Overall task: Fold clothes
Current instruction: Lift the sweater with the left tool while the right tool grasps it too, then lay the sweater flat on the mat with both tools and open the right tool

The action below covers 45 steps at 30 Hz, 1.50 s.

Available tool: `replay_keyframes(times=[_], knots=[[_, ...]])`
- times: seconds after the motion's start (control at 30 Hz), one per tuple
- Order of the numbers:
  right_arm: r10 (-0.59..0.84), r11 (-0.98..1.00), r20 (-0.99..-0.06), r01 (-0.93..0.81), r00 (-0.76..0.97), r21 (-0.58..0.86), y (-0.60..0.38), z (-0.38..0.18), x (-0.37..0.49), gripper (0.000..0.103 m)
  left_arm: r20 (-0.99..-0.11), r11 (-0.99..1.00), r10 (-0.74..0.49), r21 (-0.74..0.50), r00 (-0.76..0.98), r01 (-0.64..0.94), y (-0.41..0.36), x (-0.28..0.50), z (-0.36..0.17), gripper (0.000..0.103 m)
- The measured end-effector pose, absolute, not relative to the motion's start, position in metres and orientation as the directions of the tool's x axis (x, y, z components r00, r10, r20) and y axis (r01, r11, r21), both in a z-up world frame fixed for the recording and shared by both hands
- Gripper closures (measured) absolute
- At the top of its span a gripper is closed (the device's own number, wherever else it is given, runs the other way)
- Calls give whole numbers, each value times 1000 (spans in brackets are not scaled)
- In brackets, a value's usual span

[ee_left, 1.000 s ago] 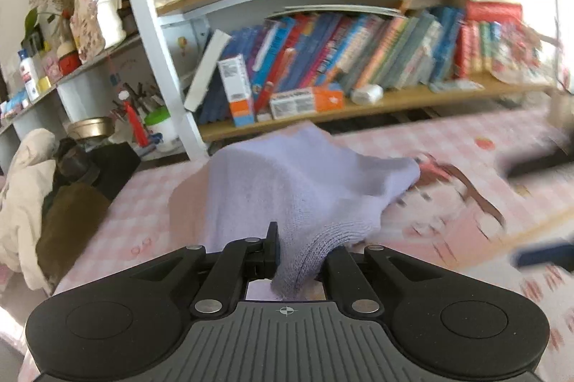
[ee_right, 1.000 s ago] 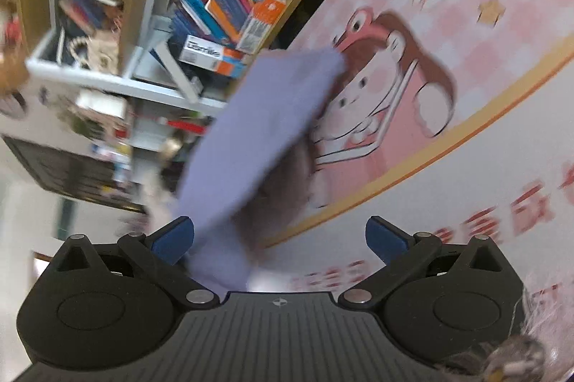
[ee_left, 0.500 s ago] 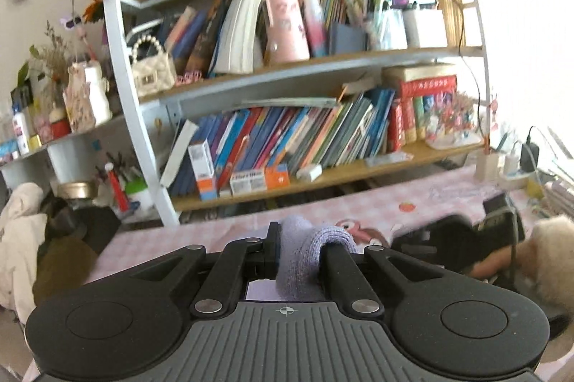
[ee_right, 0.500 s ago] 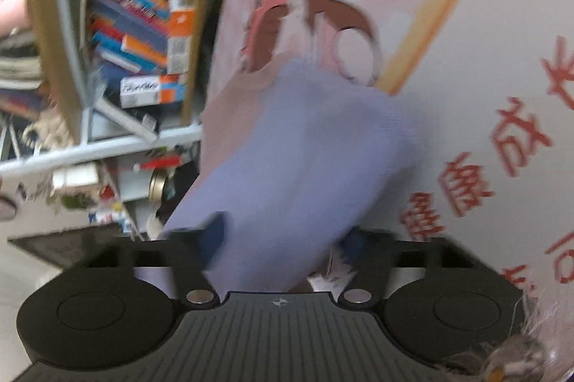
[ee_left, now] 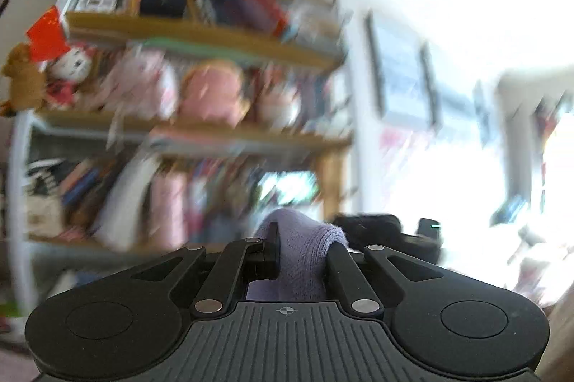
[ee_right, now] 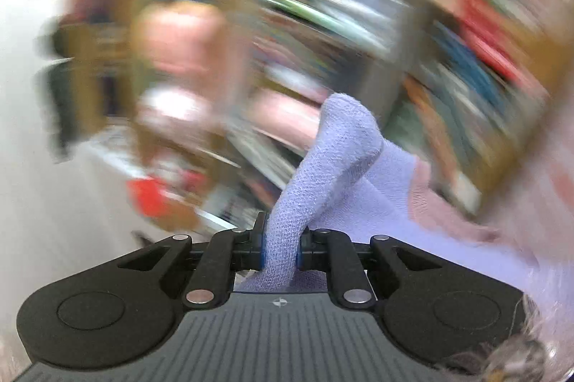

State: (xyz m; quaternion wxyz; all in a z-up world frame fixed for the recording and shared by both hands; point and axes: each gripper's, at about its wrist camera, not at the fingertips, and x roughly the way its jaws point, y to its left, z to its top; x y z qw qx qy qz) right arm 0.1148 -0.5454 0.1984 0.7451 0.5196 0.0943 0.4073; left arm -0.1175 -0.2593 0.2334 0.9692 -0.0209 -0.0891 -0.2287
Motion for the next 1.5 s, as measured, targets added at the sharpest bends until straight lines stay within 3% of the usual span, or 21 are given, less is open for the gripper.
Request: replay_keyframes(times=[0.1, 0.17, 0.27, 0.4, 0.53, 0.93, 1.03, 1.07, 1.1, 1.27, 1.5], knots=[[724, 169, 361, -658, 588, 734, -538, 257, 111, 90, 174, 883, -447, -71, 877, 464, -246, -112, 231, 99], [755, 217, 322, -680, 572, 701, -516, 268, 116, 90, 137, 881, -439, -128, 888, 455, -233, -103, 224, 99], [812, 301, 136, -608, 567, 735, -470, 240, 139, 91, -97, 901, -380, -266, 920, 344, -207, -71, 180, 99], [825, 485, -225, -443, 519, 754, -400, 148, 169, 91, -463, 944, -270, -298, 844, 138, -183, -29, 86, 99], [772, 611, -468, -302, 430, 731, -350, 67, 187, 91, -649, 962, -166, -271, 742, -22, -151, -4, 29, 99], [723, 687, -552, -345, 417, 640, -254, 28, 211, 91, -723, 965, -100, -237, 683, -109, -92, 14, -3, 98], [715, 695, -567, -324, 410, 642, -255, 24, 207, 75, -726, 964, -90, -235, 681, -123, -84, 17, -9, 96], [716, 694, -568, -322, 406, 644, -259, 25, 204, 60, -726, 963, -87, -236, 682, -129, -82, 20, -11, 96], [717, 693, -566, -327, 408, 642, -263, 27, 200, 56, -726, 962, -83, -237, 683, -136, -80, 22, -12, 96], [703, 710, -570, -361, 426, 605, -308, 40, 162, 53, -735, 946, -57, -255, 676, -198, -67, 31, -19, 96], [573, 819, -680, -276, 457, 504, -396, 10, 102, 53, -755, 956, -20, -206, 655, -208, -72, 26, -18, 93]])
